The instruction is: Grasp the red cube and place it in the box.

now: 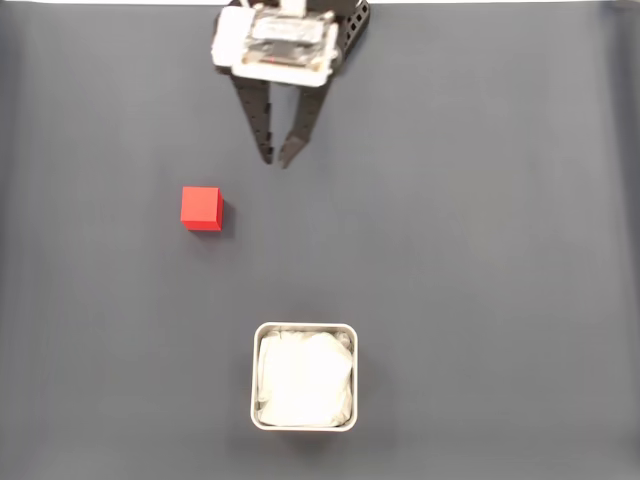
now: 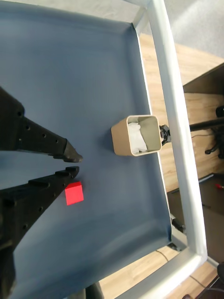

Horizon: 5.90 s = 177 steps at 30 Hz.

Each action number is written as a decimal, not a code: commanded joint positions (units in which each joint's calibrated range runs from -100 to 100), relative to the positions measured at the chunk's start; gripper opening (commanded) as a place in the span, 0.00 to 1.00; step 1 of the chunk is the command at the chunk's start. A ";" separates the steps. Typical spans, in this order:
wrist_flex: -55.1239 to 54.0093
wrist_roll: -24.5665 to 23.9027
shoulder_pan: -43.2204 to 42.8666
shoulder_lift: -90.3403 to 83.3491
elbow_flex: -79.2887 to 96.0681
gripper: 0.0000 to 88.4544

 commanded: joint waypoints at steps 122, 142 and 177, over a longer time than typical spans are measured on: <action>-41.53 7.86 20.97 16.53 36.39 0.41; -46.37 7.67 20.76 21.82 37.12 0.41; -49.65 7.03 17.99 23.47 39.77 0.42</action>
